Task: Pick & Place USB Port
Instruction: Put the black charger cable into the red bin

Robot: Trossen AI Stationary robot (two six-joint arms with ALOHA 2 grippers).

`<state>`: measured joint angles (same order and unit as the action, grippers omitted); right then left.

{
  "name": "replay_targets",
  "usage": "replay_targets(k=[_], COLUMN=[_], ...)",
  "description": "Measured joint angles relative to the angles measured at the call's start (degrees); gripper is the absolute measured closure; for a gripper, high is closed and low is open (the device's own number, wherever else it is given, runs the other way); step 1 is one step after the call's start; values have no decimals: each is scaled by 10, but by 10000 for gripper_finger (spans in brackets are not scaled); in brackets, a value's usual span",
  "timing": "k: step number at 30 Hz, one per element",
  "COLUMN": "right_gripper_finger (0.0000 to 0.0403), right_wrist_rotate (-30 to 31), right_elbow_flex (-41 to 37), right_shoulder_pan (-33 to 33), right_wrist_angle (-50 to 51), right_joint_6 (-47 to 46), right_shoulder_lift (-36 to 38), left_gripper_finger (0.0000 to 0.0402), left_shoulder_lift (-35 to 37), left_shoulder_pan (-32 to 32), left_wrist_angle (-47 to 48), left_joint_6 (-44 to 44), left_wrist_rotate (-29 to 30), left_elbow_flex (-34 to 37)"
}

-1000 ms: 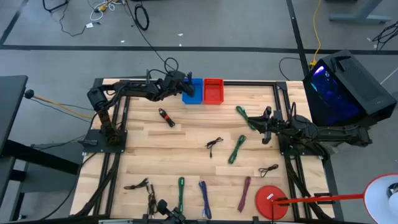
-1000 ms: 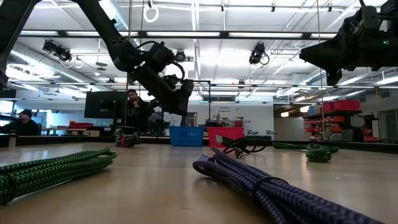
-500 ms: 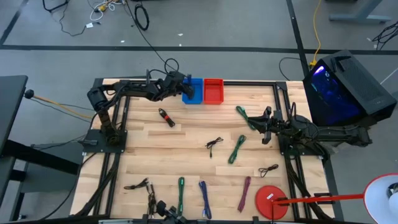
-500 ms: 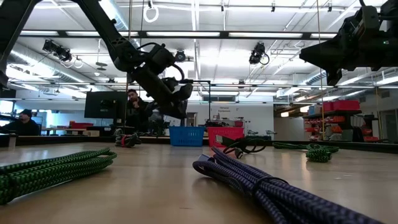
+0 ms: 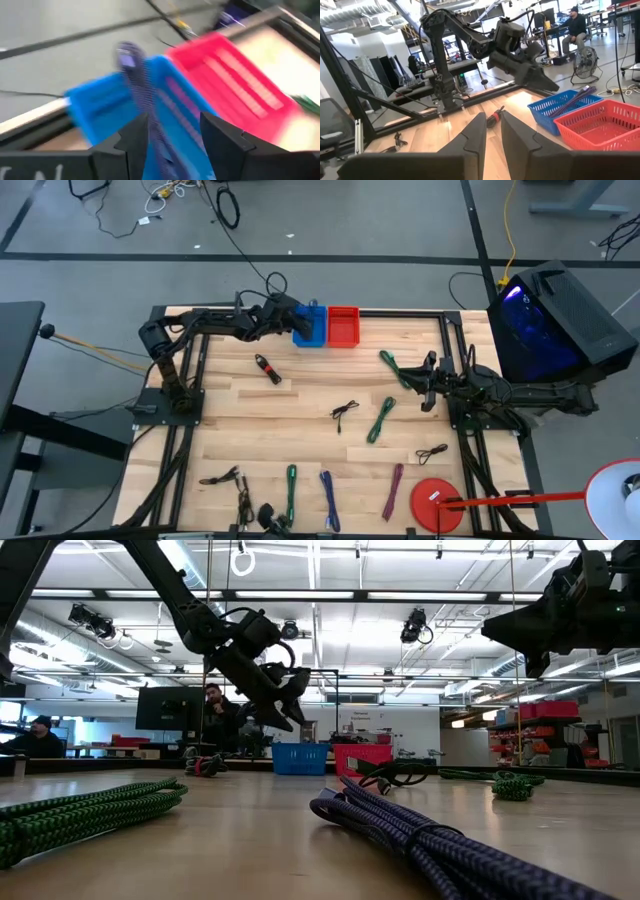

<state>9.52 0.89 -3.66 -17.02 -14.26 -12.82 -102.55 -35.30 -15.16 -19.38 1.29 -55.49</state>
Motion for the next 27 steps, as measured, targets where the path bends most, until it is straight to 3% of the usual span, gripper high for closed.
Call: replay_targets(k=[4, 9, 13, 19, 23, 27], right_gripper_finger=[340, 340, 340, 340, 340, 340], right_wrist_rotate=[-1, 0, 0, 0, 1, 1], right_elbow_flex=[0, 0, 0, 0, 0, 0], right_shoulder_pan=[0, 0, 0, 0, 0, 0], right_wrist_angle=[0, 4, 4, 4, 4, 4], right_joint_6=[0, 0, 0, 0, -5, -14], right_shoulder_lift=[0, 0, 0, 0, 0, 0], left_gripper_finger=[230, 243, 245, 246, 246, 243], left_shoulder_lift=[31, 59, 59, 59, 58, 58], left_shoulder_pan=[4, 38, 89, 191, 247, 264], left_wrist_angle=[142, 464, 659, 755, 745, 688], left_joint_6=[100, 272, 327, 450, 559, 576], left_wrist_rotate=[-106, -114, -108, 4, 90, 132], left_elbow_flex=[-29, -93, -130, -130, -117, -94])
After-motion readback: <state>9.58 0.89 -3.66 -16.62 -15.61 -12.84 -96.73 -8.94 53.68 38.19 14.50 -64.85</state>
